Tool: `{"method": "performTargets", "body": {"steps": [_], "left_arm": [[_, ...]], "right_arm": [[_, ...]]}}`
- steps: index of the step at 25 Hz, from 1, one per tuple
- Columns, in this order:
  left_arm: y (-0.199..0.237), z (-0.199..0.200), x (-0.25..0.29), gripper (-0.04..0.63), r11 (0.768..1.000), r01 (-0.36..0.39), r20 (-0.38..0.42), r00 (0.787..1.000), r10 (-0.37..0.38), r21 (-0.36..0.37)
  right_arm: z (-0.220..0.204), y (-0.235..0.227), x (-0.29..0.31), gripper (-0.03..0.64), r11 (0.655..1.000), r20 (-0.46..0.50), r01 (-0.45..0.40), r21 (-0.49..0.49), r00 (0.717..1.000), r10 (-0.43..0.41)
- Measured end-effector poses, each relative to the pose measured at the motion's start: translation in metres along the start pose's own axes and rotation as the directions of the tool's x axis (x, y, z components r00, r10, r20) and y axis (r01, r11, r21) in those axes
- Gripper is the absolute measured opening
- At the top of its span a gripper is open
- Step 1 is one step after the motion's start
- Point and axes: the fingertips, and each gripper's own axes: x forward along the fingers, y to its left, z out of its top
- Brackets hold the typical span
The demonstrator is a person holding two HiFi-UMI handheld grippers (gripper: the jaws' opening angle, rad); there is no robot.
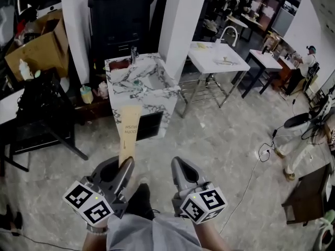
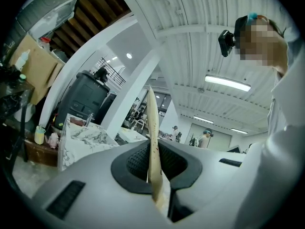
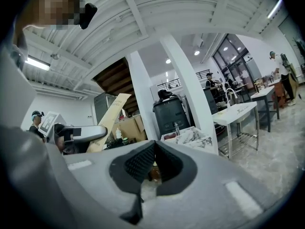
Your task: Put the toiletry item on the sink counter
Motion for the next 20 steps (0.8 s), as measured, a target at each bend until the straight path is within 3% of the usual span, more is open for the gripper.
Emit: {"method": "performTargets", "body": {"steps": [20], "left_arm": [[0.055, 0.022, 0.135, 0.032, 0.993, 0.115, -0.077, 0.990, -0.116, -0.022]], "right_arm": [[0.034, -0.094, 0.079, -0.002, 0.992, 0.009, 0.122, 0.037, 0.992, -0.122]]}}
